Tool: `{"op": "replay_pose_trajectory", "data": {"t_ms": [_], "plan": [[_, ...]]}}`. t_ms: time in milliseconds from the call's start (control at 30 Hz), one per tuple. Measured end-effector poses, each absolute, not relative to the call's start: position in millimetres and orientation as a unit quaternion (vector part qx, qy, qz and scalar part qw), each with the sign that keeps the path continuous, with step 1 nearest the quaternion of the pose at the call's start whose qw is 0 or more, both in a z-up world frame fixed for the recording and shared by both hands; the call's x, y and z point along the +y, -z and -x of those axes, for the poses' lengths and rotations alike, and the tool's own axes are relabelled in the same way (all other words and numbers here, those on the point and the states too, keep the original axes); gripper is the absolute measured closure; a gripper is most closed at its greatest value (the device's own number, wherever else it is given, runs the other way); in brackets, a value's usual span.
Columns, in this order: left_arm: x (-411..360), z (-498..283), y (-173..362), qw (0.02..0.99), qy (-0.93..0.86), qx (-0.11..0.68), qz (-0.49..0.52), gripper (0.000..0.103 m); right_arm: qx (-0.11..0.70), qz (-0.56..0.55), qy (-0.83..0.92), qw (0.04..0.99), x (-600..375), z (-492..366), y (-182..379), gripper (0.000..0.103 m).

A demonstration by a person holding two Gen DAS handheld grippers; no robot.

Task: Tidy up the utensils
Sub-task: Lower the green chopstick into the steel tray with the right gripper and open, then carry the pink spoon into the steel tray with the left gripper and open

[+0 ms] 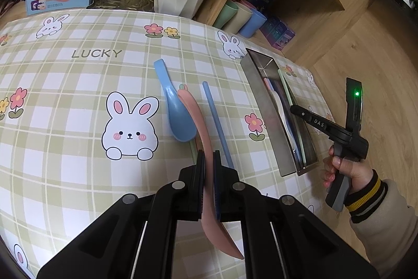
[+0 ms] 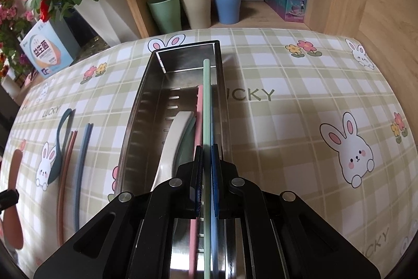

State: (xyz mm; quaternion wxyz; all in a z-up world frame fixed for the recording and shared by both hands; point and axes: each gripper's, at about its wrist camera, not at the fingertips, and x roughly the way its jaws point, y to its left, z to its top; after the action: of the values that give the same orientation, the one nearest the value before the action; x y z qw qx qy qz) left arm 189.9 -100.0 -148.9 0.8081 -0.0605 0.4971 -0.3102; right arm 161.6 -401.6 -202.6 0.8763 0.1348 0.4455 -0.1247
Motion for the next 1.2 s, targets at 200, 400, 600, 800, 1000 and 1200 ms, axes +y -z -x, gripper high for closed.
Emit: {"op": "replay_pose_trajectory", "data": {"t_ms": [200, 400, 600, 800, 1000, 1200], "plan": [[-100.1, -188.6, 148.0, 0.808, 0.312, 0.496, 0.060, 0.097, 0.446, -0.138, 0.124, 0.875, -400.4, -157.3, 202.7, 0.097], [-102.9, -187.1, 145.9, 0.808, 0.314, 0.494, 0.058, 0.097, 0.446, -0.144, 0.123, 0.875, -397.0, -149.4, 200.0, 0.097], [-106.4, -185.1, 144.3, 0.808, 0.318, 0.493, 0.057, 0.097, 0.445, -0.142, 0.118, 0.876, -390.1, -138.0, 191.2, 0.095], [-114.5, -183.3, 143.2, 0.804, 0.326, 0.493, 0.057, 0.097, 0.447, -0.140, 0.127, 0.874, -386.6, -124.8, 179.7, 0.095], [-132.8, -183.6, 140.7, 0.798, 0.344, 0.493, 0.050, 0.097, 0.441, -0.145, 0.140, 0.875, -392.3, -109.5, 172.3, 0.059], [-162.5, -184.9, 138.6, 0.789, 0.366, 0.492, 0.033, 0.097, 0.438, -0.160, 0.150, 0.872, -406.9, -97.9, 174.1, 0.047]]}}
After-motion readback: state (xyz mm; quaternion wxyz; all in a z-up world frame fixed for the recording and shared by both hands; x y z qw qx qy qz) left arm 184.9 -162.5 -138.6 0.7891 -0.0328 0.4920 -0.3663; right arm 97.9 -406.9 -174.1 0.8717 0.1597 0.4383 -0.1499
